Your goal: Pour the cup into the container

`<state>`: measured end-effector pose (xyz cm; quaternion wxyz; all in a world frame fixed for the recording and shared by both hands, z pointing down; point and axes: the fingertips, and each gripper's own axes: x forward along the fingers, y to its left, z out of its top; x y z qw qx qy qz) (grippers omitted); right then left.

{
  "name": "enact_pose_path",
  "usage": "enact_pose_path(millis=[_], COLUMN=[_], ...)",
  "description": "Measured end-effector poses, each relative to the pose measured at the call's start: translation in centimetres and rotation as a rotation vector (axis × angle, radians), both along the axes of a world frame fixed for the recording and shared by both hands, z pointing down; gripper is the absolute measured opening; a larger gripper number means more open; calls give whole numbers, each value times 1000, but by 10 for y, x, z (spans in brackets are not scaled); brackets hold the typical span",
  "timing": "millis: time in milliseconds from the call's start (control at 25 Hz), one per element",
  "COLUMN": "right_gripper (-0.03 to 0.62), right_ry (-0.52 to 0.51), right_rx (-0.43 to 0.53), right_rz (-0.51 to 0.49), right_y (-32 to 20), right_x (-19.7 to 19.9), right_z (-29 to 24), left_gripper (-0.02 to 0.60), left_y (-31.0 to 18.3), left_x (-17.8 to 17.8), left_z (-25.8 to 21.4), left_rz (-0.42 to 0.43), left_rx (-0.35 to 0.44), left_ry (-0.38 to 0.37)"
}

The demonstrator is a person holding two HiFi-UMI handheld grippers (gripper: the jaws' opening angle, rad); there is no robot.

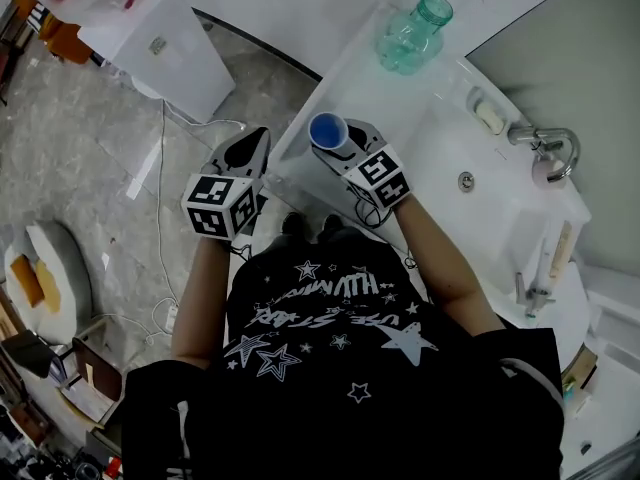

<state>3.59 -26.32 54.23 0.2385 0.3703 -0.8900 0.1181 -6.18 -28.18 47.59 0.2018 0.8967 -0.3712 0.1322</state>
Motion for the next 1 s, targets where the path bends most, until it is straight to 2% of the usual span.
enact_pose_path(millis=[360,480,640,880,1000], right_gripper=[258,259,259,276,313], right_ry=[55,95,98,98,73], right_rx=[-32,-14,-12,-6,-12], right_rz=[0,19,49,95,94], right_y=[12,14,13,9,13], right_x=[-16,-13,-14,-1,3], right_z=[22,31,28,32,28], left_gripper=[9,9,9,9,9], left_y=[-7,-8,-6,-5,-2], left_x=[-7,-5,-3,-4,-2], left_z=[16,17,21,23,20], left_rz=[91,128,166,167,154], left_rx=[-19,-21,-23,-16,-5], left_ry=[5,16,20,7,-7])
